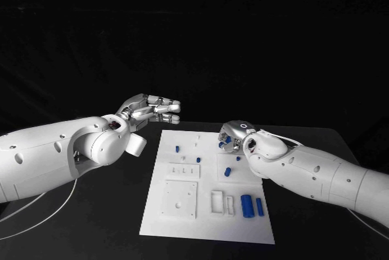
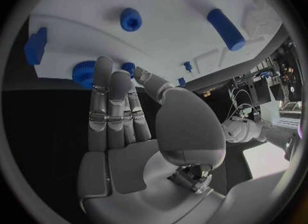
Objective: Assemble the parts on the task board
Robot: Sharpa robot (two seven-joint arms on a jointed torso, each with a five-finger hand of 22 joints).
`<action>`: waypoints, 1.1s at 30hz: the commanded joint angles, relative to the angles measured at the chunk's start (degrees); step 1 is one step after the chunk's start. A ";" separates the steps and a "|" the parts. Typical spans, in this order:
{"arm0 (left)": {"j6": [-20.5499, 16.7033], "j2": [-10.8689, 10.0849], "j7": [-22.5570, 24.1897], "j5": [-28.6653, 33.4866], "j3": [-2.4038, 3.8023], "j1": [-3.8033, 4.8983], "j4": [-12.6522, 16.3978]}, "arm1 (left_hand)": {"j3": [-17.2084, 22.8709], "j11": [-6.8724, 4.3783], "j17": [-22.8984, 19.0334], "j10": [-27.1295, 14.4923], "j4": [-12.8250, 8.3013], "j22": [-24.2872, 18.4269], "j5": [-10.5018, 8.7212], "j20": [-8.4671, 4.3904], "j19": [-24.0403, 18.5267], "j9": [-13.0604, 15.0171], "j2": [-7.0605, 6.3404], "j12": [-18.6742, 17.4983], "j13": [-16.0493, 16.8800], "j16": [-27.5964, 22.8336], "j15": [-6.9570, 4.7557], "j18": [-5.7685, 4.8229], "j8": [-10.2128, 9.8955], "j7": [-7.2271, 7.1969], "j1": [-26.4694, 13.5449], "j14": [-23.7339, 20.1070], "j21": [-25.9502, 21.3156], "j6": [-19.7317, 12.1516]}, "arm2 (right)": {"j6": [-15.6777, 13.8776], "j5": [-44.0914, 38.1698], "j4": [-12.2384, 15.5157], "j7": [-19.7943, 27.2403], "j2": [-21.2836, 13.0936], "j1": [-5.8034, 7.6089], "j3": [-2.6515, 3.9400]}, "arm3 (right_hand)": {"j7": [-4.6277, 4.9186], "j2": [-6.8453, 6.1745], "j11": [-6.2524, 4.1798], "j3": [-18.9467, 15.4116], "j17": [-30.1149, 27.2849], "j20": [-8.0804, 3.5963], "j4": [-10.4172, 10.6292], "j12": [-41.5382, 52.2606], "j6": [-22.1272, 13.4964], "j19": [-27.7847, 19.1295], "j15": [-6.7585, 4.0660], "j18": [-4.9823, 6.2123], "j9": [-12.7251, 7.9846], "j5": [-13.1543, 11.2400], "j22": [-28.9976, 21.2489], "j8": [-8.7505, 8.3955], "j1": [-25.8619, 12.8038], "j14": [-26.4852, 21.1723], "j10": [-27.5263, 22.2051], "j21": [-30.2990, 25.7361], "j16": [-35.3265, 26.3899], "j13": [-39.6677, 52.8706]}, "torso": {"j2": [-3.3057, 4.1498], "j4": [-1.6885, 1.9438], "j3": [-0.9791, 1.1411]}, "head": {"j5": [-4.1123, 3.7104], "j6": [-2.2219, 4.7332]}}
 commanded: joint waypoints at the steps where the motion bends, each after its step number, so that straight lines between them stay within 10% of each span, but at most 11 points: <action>1: 0.96 0.17 0.55 -0.11 0.05 0.19 0.14 | 0.39 0.08 -0.08 -0.43 0.05 -0.01 0.01 0.42 0.05 0.07 -0.01 -0.21 0.03 -0.12 -0.03 -0.12 -0.17 0.03 -0.09 -0.27 -0.38 -0.34 | 2.33 -0.23 -0.26 -0.19 0.26 -0.05 -0.02 | 0.19 -0.22 0.11 -0.39 -0.10 0.27 0.15 -0.12 -0.44 0.49 -0.08 0.62 -0.12 -0.31 0.12 -0.04 -0.23 -0.12 -0.78 -0.48 0.10 -0.03 | 0.04 0.01 0.03 | 0.11 -0.06; 33: 1.16 0.60 0.45 -0.15 0.05 0.25 -0.04 | 0.33 0.08 -0.07 -0.41 0.14 -0.01 -0.18 0.42 0.05 0.08 -0.03 -0.20 0.04 -0.12 -0.03 -0.12 -0.17 0.04 -0.17 -0.27 -0.38 -0.35 | 1.35 -1.05 -1.31 -0.09 1.03 -0.38 -0.15 | -1.52 3.89 -2.62 0.15 0.36 -2.19 -2.19 -0.05 6.49 0.20 -2.47 -1.70 1.83 -2.06 4.15 0.09 1.96 -0.33 8.23 -0.24 0.01 0.29 | -0.09 -0.03 -0.07 | 0.17 -0.64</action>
